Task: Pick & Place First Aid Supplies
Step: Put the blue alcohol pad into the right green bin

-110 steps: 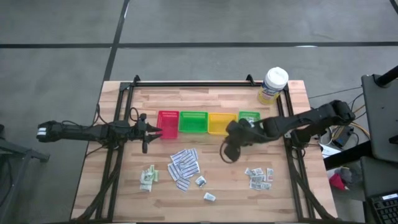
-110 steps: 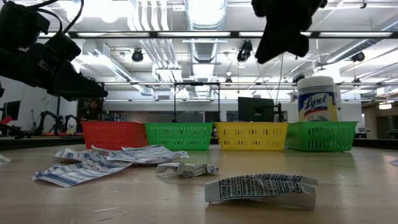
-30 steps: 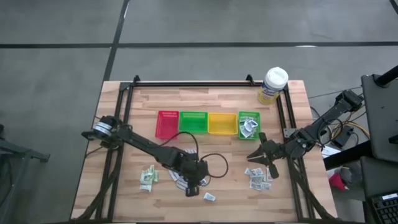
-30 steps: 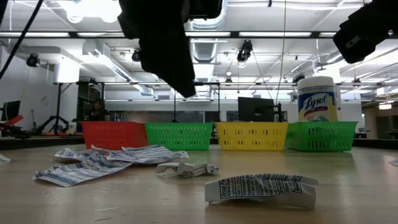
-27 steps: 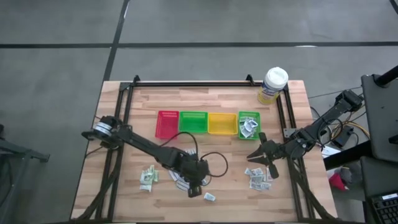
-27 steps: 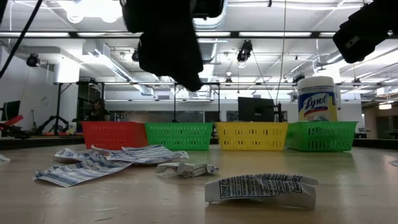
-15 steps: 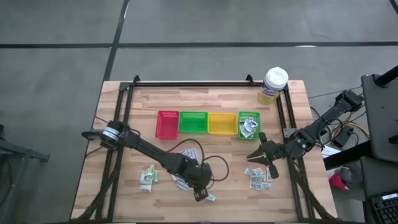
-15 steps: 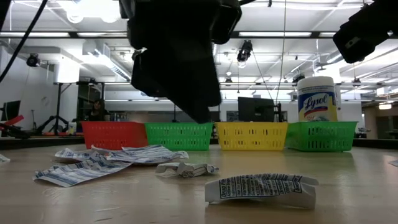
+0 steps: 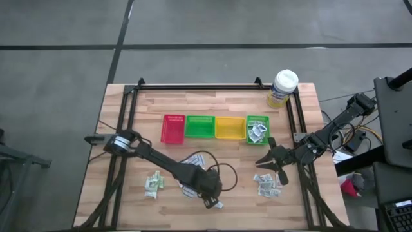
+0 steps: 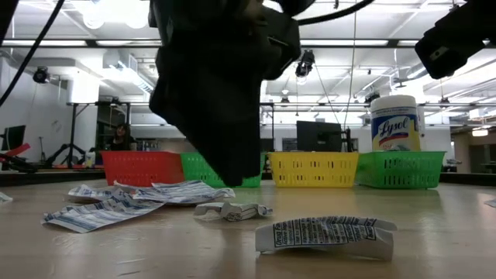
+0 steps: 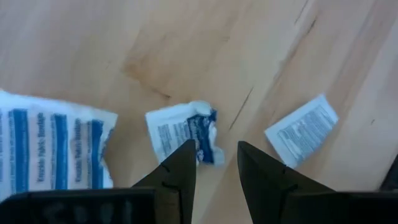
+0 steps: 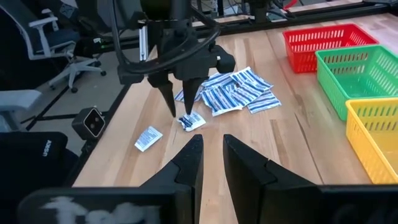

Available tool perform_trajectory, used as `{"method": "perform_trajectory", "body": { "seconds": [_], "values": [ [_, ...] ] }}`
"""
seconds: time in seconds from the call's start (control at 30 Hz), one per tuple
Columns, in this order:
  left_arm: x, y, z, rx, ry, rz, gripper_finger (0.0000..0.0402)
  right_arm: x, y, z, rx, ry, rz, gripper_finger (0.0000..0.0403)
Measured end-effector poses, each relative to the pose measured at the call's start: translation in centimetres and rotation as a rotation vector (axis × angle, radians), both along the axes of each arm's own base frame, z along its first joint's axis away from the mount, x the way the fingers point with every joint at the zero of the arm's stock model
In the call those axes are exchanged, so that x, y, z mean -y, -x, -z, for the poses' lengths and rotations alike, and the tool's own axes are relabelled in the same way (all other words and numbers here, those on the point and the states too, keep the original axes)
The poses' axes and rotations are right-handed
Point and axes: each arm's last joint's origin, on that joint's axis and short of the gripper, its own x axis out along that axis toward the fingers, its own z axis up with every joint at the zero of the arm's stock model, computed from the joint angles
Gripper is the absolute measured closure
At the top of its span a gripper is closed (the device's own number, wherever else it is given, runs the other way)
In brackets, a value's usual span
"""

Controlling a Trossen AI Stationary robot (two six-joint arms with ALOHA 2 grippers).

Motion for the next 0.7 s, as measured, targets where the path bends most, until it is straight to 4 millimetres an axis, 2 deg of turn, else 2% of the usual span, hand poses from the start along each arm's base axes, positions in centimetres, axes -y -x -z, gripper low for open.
{"method": "perform_trajectory", "body": {
  "seconds": [0.33,0.7],
  "values": [
    [0.3,-0.5,1.0,0.0,-0.033,-0.02,0.029,0.0,0.0,0.0,0.001,0.004,-0.001,0.0342],
    [0.4,-0.9,3.0,-0.034,-0.058,-0.031,0.029,0.0,0.0,0.0,0.002,0.003,-0.001,0.0342]
  ]
}}
